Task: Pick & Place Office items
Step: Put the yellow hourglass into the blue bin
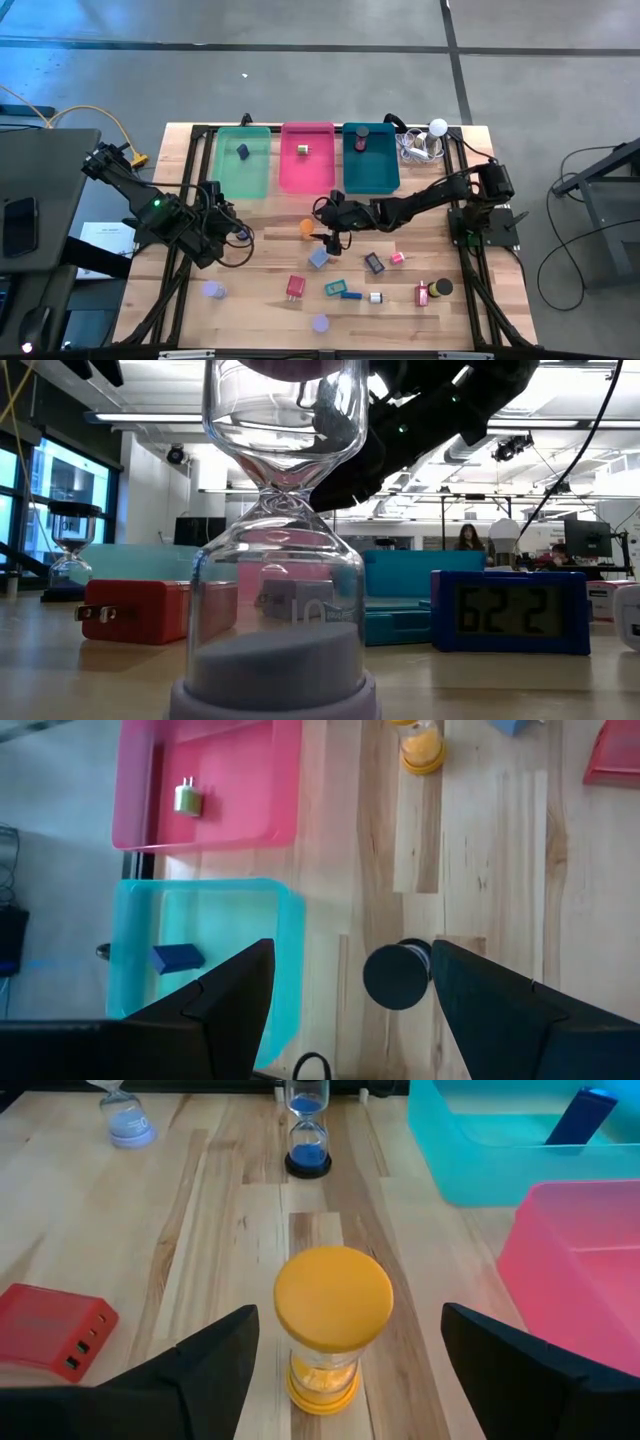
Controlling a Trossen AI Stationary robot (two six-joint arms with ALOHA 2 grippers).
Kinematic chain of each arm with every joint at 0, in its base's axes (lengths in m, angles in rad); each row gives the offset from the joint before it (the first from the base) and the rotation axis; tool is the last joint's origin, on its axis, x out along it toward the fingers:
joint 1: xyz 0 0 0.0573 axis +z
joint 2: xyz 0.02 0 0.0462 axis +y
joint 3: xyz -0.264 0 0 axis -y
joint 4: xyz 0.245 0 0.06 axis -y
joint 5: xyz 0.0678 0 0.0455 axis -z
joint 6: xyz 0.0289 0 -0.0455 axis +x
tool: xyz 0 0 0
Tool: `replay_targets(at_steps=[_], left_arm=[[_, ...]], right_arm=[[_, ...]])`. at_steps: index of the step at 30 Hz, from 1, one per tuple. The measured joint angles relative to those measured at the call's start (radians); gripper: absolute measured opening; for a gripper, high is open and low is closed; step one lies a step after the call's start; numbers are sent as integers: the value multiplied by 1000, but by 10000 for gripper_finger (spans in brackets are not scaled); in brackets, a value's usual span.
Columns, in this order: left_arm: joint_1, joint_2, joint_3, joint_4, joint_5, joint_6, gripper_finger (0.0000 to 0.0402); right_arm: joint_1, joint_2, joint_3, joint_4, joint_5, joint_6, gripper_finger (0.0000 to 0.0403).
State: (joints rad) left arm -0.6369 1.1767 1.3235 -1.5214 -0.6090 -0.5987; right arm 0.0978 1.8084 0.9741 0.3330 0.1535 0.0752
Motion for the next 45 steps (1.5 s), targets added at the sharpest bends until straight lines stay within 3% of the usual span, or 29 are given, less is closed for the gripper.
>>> replay_targets(at_steps=[14,28,45], left_arm=[[0,-2,0,1,-22,0,262],[0,-4,0,16,-21,8,262],[0,-4,0,23,-48,8,262]], right_arm=[[-12,92,154,-139,-28,-23,303],[-35,96,159,-162,-48,-8,299],[-54,97,159,-201,-82,7,184]])
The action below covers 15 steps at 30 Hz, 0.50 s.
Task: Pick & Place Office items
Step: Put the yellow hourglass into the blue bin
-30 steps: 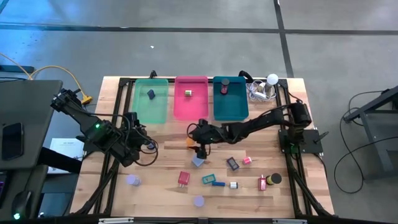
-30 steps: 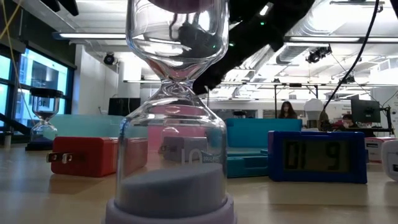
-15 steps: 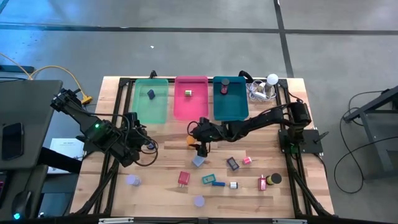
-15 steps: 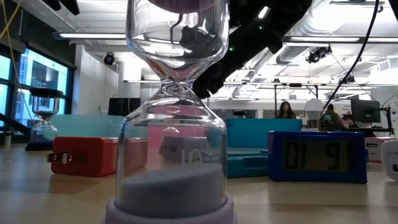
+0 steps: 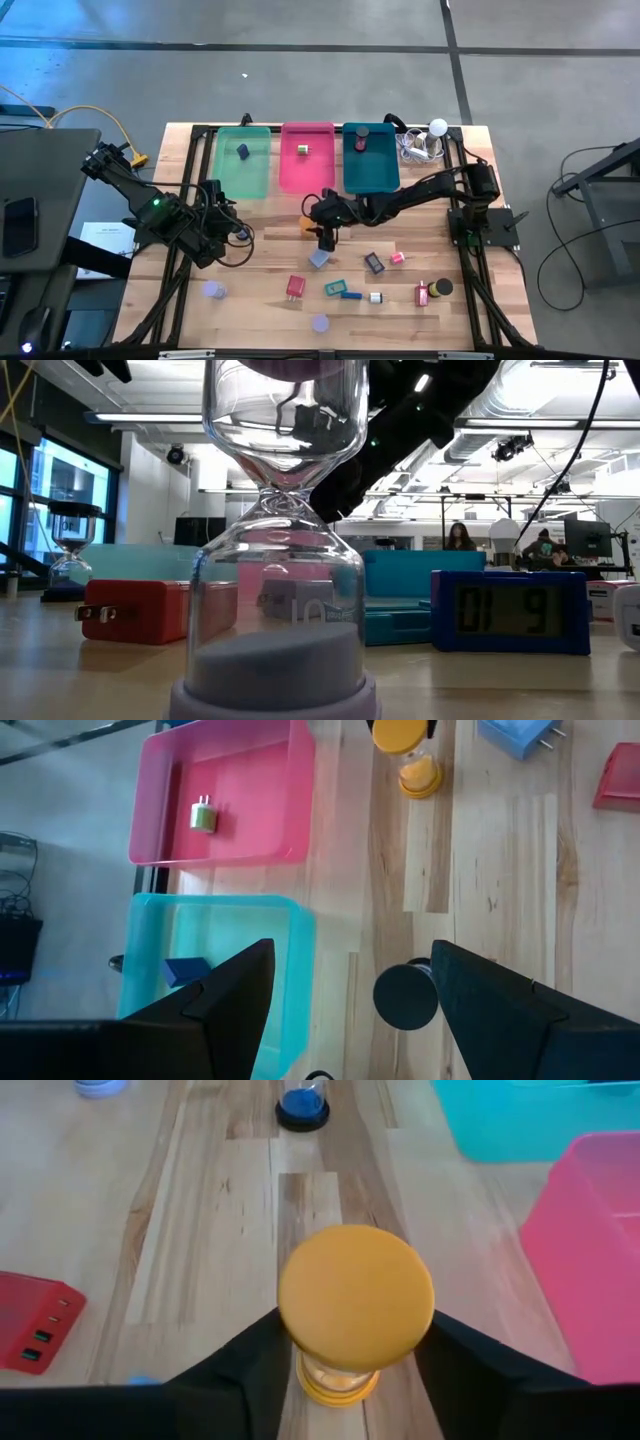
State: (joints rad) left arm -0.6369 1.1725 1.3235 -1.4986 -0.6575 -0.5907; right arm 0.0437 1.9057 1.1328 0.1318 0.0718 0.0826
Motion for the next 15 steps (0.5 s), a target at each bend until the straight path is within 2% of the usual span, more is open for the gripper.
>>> replay_targets(at_steps=[7,15], left_arm=[[0,0,0,5,0,0,262],[0,0,0,6,-2,-2,262]], right_arm=[[-1,0,0,7,-19,-8,138],[0,0,0,12,-20,-8,137]])
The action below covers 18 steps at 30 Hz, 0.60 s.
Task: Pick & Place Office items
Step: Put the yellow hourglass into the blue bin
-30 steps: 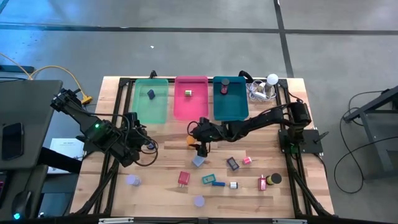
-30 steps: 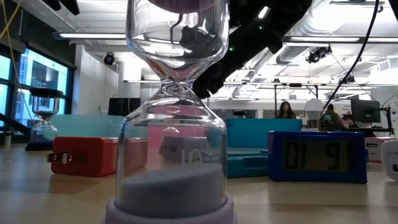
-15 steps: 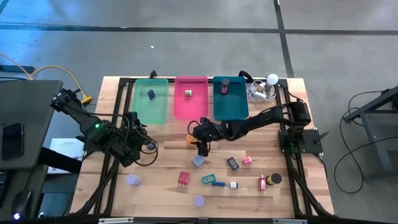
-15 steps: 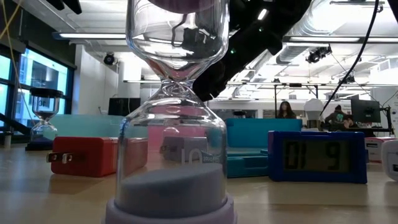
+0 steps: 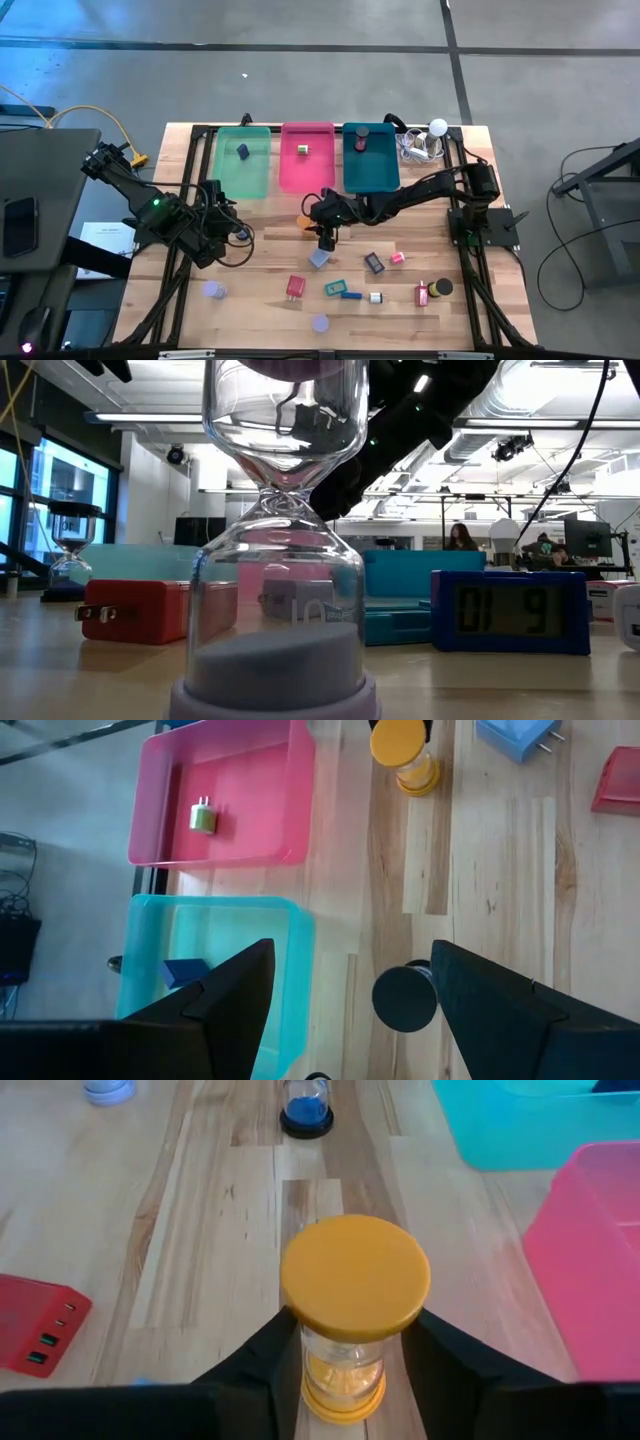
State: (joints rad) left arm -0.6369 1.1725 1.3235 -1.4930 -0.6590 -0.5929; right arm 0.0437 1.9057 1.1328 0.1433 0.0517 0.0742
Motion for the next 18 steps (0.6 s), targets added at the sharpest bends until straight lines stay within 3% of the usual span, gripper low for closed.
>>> replay_targets(at_steps=[18], left_arm=[[0,0,0,20,0,-3,262]], right_arm=[[-1,0,-1,-4,-29,0,41]])
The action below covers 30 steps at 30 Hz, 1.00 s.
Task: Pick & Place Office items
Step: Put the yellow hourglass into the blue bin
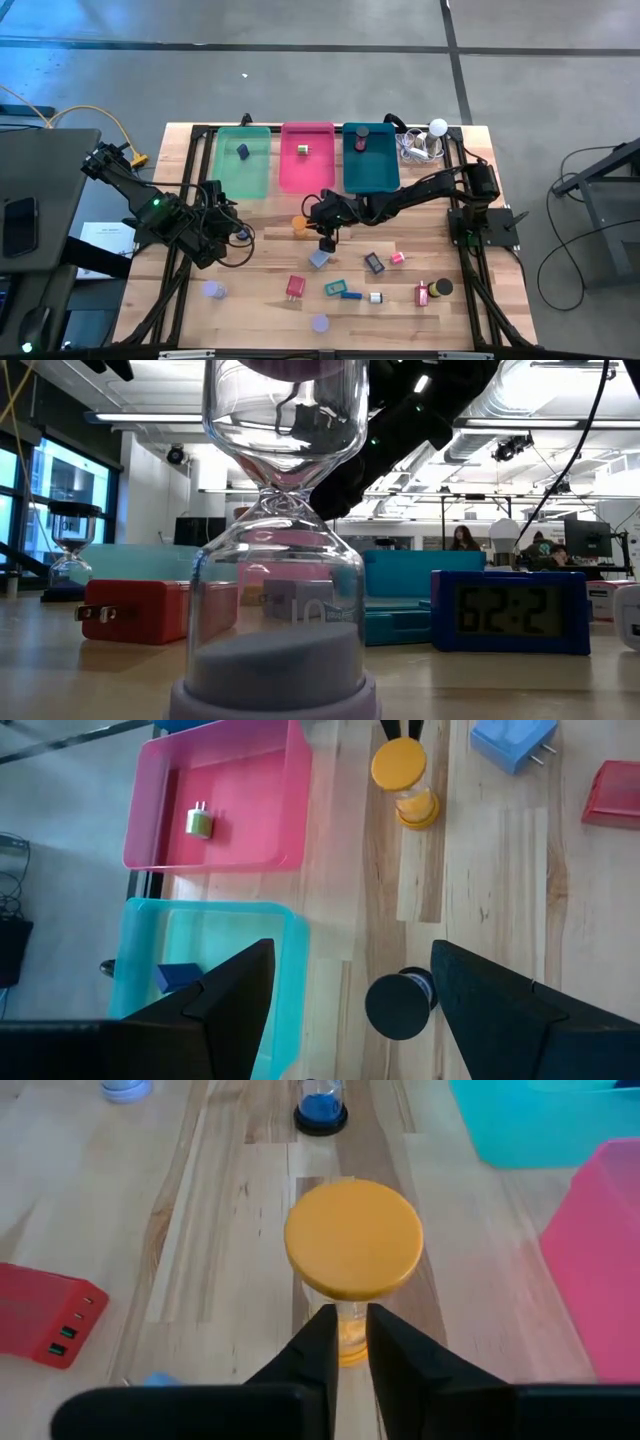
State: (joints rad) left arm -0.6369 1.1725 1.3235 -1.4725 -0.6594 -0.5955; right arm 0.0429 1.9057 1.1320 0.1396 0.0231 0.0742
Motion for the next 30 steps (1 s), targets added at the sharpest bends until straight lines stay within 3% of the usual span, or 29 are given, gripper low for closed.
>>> replay_targets(at_steps=[5,8,15,22,30], left_arm=[[0,0,0,0,0,-3,262],[0,0,0,0,0,-3,262],[0,0,0,0,0,-5,262],[0,1,0,13,0,-8,262],[0,1,0,16,0,-8,262]], right_arm=[[2,0,0,-18,27,9,40],[3,0,0,-31,30,12,60],[4,-36,-3,-110,108,89,168],[12,-62,18,-113,96,90,285],[36,-60,73,-107,127,0,343]])
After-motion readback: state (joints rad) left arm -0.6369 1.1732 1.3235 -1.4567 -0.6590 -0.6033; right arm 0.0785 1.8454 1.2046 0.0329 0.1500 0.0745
